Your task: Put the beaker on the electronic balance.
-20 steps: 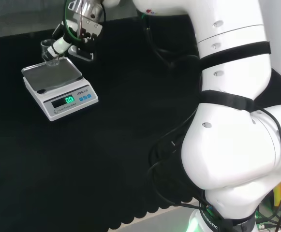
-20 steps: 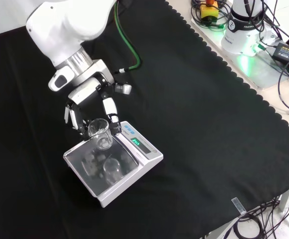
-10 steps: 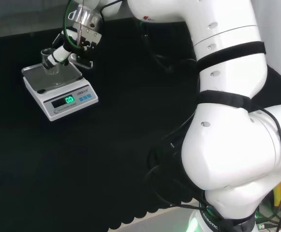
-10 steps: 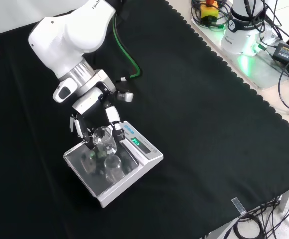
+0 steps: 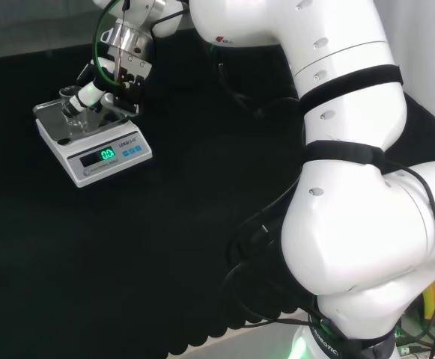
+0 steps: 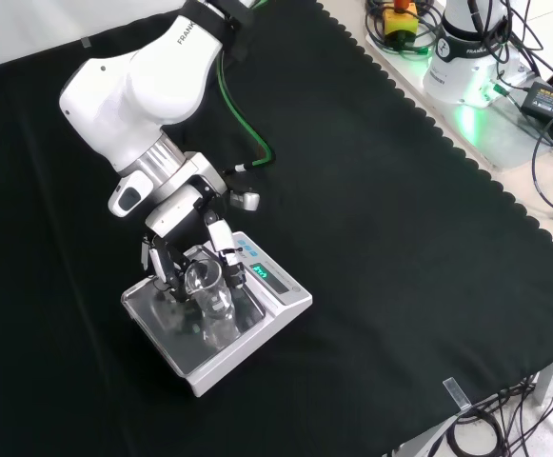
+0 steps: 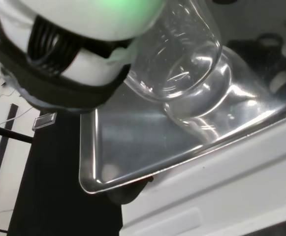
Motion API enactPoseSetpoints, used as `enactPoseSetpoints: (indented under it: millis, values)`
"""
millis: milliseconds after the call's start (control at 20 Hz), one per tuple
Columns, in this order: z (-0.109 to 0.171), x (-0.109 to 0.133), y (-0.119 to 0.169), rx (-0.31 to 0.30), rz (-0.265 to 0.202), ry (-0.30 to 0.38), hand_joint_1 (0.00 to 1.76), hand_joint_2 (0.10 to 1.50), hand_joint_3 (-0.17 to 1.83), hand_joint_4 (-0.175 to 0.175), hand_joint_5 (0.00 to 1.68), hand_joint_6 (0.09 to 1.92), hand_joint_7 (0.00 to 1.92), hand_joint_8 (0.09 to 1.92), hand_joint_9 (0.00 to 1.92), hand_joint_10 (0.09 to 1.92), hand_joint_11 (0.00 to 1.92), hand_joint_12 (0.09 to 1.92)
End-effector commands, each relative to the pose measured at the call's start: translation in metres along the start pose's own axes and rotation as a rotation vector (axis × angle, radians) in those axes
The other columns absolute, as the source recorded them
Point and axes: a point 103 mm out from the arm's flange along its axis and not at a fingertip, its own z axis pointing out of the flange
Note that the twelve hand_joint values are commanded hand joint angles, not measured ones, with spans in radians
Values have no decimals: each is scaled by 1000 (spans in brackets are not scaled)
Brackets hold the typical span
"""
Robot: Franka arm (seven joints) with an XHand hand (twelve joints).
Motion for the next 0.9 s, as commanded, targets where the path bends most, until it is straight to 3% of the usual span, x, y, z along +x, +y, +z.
enactPoseSetpoints:
  millis: [50,900]
  values:
    - [0,-2,-1,2,3,1,1169,495,867,175,1411,527,1722,185,1523,304,761,1261]
    - [-6,-16,-16,1,8,6,1169,494,869,175,1409,532,1721,180,1524,297,755,1262]
